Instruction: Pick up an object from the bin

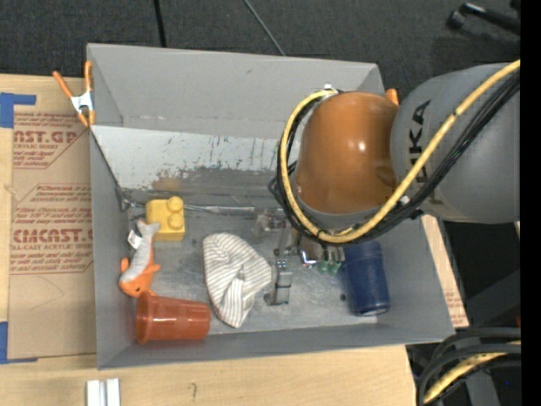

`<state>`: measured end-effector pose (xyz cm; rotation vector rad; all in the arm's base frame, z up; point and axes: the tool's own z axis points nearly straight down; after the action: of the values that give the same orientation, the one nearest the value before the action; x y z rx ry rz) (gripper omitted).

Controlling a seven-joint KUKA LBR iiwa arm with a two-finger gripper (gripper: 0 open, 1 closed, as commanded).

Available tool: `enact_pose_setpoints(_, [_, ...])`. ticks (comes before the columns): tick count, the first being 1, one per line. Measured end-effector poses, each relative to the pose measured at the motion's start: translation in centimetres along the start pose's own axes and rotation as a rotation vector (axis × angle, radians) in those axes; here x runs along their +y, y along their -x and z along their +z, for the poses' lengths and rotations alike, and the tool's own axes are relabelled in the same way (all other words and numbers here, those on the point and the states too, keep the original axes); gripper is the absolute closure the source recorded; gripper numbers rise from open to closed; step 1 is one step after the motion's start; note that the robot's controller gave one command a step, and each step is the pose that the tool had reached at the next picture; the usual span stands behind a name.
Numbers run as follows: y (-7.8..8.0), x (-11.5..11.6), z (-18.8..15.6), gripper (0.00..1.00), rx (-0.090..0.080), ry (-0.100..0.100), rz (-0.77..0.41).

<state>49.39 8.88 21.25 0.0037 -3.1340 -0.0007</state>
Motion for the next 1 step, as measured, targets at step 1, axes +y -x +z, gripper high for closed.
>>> enact_pose_setpoints(1, [0.17,-0.06,-0.43,0.0,-0.008,0.001,0.002])
